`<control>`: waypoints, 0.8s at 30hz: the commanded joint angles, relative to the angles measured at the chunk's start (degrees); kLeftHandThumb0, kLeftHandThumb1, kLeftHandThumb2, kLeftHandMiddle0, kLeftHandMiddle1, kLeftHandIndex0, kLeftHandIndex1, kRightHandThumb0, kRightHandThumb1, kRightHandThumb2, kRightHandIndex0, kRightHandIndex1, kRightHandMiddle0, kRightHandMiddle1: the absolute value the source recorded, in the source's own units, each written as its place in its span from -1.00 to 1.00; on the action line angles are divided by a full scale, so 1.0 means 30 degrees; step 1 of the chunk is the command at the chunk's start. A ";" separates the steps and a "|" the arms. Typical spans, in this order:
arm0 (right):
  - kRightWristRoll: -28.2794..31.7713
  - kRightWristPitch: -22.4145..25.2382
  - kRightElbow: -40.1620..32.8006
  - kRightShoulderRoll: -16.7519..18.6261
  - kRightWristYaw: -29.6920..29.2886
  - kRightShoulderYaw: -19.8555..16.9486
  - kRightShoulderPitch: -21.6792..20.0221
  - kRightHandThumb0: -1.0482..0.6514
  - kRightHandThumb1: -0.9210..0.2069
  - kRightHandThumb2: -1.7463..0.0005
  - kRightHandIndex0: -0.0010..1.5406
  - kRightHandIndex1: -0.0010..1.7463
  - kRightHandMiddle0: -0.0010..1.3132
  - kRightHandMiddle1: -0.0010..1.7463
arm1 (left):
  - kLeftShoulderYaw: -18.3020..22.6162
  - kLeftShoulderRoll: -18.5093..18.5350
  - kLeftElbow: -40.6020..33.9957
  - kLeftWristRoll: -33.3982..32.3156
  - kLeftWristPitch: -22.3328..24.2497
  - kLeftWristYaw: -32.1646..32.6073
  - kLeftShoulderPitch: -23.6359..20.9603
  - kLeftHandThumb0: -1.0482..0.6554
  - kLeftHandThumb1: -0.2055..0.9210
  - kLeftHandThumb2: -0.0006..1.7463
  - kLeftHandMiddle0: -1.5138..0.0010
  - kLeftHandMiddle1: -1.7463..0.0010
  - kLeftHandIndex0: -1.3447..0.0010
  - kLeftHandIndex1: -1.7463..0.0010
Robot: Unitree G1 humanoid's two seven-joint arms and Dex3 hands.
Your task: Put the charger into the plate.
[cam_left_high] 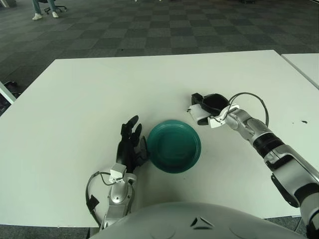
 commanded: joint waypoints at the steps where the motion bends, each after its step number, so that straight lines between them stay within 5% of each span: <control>1: 0.0810 -0.0029 -0.1016 0.0188 -0.0342 -0.1020 -0.0029 -0.23 -0.48 -0.05 -0.08 1.00 -0.42 1.00 | 0.0016 0.0122 0.0611 -0.0033 0.0787 -0.0103 0.0313 -0.86 1.00 0.12 0.41 0.98 0.91 0.04; 6: 0.2485 0.1390 -0.6252 0.0265 0.1155 -0.2736 0.2064 -0.24 -0.44 -0.09 -0.08 1.00 -0.39 1.00 | -0.0027 0.0188 0.0525 -0.0016 0.0573 -0.0135 0.0399 -0.87 1.00 0.12 0.40 0.97 0.89 0.03; 12: 0.3128 0.3545 -0.9661 0.1126 0.2832 -0.3318 0.2767 -0.23 -0.48 -0.05 -0.07 1.00 -0.42 1.00 | -0.0027 0.0221 0.0669 0.0009 0.0229 -0.0133 0.0384 -0.87 1.00 0.10 0.41 0.98 0.85 0.00; 24: 0.2286 0.4447 -1.2810 0.2538 0.4379 -0.2197 0.4315 -0.23 -0.48 -0.05 -0.01 1.00 -0.42 1.00 | -0.0045 0.0153 0.0970 0.0161 -0.0027 -0.0040 0.0151 -0.88 1.00 0.09 0.48 1.00 0.92 0.03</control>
